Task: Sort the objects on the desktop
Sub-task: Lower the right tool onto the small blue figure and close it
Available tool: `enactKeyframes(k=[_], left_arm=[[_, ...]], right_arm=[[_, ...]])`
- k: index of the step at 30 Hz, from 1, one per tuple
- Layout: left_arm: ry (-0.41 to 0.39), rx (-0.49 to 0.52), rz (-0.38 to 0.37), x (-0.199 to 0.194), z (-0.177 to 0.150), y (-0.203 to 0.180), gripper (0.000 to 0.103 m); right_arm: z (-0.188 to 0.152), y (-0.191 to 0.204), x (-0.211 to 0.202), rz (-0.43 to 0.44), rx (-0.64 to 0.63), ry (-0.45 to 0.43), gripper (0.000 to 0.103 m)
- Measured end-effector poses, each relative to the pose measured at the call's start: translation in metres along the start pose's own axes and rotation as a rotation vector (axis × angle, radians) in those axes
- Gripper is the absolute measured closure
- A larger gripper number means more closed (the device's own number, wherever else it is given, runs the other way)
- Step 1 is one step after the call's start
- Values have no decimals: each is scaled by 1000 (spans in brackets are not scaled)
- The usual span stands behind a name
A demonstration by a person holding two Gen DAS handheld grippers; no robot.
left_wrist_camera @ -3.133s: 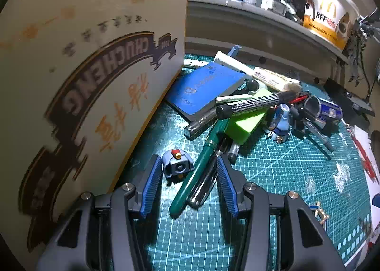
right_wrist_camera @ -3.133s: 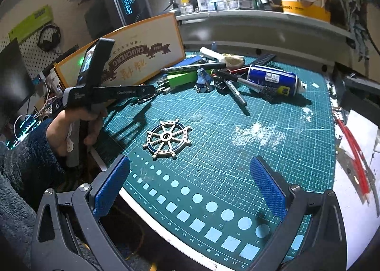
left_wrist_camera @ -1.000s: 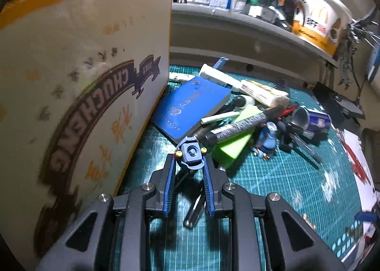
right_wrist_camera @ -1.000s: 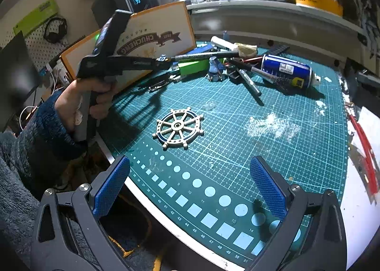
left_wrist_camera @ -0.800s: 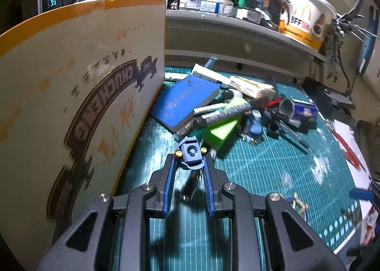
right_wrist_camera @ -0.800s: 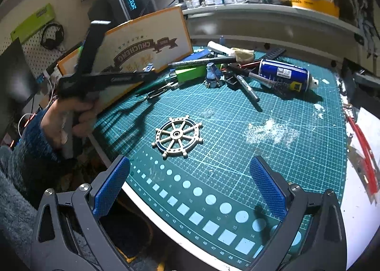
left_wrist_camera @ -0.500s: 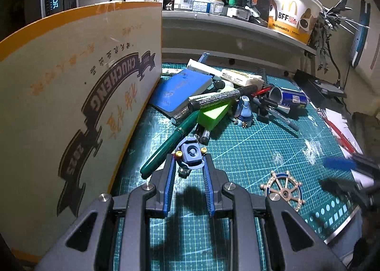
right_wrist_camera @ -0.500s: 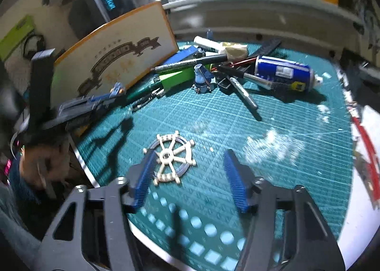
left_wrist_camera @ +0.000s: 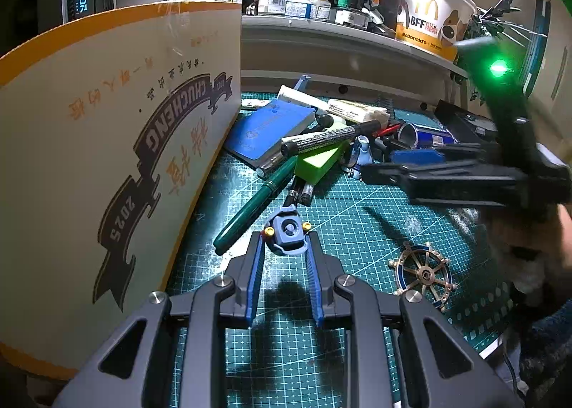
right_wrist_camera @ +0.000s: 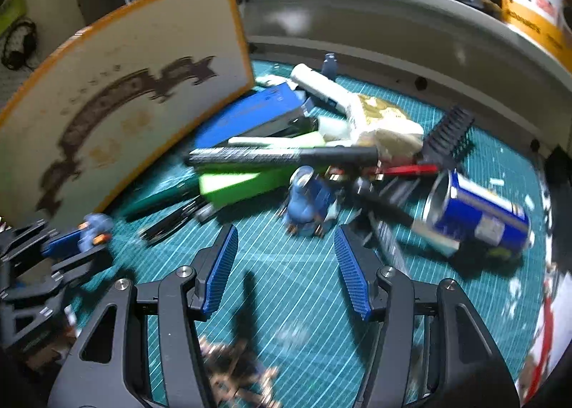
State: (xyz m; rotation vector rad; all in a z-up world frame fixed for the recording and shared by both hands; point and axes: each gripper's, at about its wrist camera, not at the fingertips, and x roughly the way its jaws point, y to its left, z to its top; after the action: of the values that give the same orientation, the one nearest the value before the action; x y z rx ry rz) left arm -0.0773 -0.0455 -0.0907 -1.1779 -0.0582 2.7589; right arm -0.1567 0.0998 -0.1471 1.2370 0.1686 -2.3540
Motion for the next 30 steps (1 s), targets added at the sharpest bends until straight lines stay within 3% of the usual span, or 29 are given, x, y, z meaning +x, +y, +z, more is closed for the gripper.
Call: enactKeyframes(k=[13,30], left_arm=[[11,-19,-12,6,-1,9,80],[-9,-2,-2,-2,2,6,80]], right_arm=[[26,-2,54,-105,-52,56,55],[15,3,24,-61,-49,2,58]])
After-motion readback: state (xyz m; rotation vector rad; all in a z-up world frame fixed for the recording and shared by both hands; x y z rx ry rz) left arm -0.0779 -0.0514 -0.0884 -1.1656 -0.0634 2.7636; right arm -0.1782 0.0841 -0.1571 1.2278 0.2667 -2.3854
